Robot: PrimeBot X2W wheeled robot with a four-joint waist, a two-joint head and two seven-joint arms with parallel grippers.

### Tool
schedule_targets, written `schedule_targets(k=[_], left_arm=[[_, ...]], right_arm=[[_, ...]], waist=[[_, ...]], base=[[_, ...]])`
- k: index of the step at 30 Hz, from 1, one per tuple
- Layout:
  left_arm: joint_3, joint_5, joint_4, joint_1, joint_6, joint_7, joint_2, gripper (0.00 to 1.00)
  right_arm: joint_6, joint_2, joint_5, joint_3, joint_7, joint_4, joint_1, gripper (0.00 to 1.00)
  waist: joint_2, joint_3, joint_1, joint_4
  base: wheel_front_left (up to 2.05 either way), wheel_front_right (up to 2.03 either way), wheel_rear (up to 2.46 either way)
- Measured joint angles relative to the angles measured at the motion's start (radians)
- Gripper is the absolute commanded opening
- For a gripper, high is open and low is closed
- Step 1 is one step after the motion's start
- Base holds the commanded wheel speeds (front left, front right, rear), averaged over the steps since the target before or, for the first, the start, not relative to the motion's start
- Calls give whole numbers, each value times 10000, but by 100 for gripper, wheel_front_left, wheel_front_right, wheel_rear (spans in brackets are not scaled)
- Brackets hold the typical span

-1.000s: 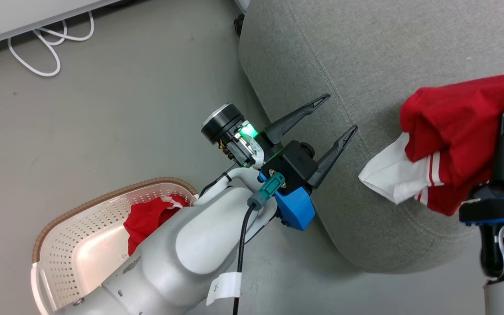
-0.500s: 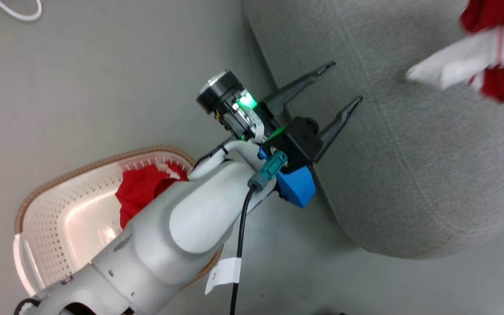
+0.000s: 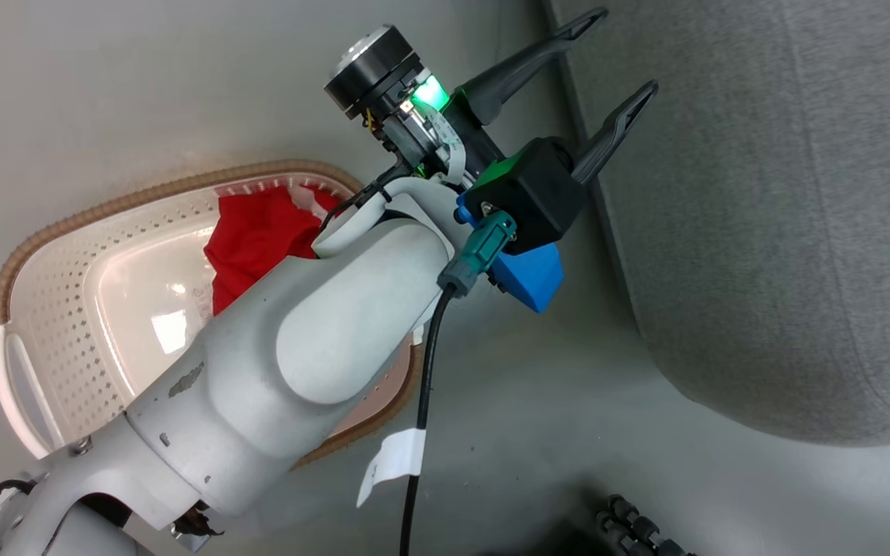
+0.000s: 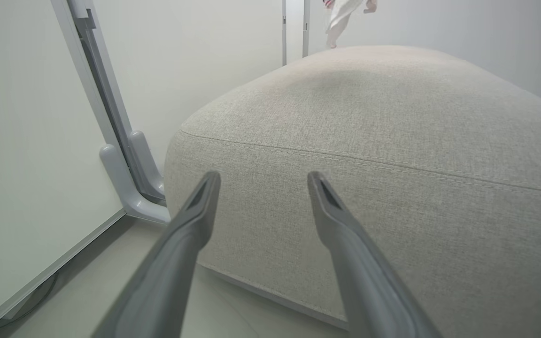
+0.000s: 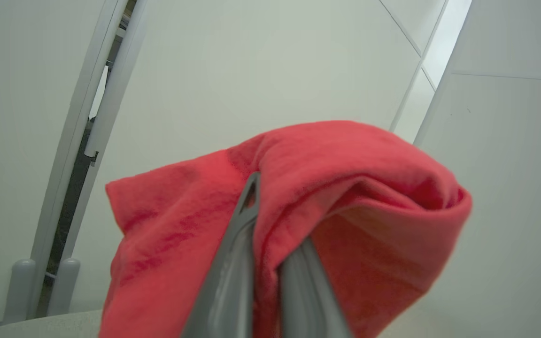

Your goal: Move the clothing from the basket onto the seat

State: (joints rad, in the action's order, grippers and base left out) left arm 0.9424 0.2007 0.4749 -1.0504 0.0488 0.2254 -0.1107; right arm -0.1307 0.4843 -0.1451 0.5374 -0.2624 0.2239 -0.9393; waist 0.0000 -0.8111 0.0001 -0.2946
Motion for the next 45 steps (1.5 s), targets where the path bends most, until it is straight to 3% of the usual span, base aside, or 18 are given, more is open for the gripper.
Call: schedule_targets(k=[8,17,24,25,26,27,40,45], left_arm=[[69,-69,-253,-180,-56,-52,-44,100],[151,-63,-320,-244,-132,-52,-84,100],[180,10,-324,-244,-222,-54,-188,100],[196,19,-322,-244,-224,-52,-188,100],[209,21,-316,-244,-224,-52,-188,100],[221,27,-299,-243,-228,-52,-188,100],[144,477,-23,403,-433,318,25,100],[-314,769,-67,983,-721,360,61,100]], right_arm=[[0,144,27,343,2,1762,34,0],[0,-479,13,176,0,3241,528,0],[0,-920,-96,-65,-2,3670,879,0],[0,-974,-98,-90,-2,3674,947,20],[0,-1018,-96,-104,-2,3653,1014,72],[0,-1066,-96,-104,-2,3620,1085,100],[0,-2029,174,510,-2,1651,3684,100],[2,-2405,477,196,-2,522,4546,100]], waist=[[0,-495,0,315],[0,-557,-1,488],[0,-536,0,487],[0,-518,-1,478],[0,-493,0,471],[0,-458,-1,465],[0,869,-2,539],[0,1715,-2,632]], base=[[0,0,0],[0,0,0],[0,0,0],[0,0,0],[0,0,0],[0,0,0],[0,0,0],[0,0,0]])
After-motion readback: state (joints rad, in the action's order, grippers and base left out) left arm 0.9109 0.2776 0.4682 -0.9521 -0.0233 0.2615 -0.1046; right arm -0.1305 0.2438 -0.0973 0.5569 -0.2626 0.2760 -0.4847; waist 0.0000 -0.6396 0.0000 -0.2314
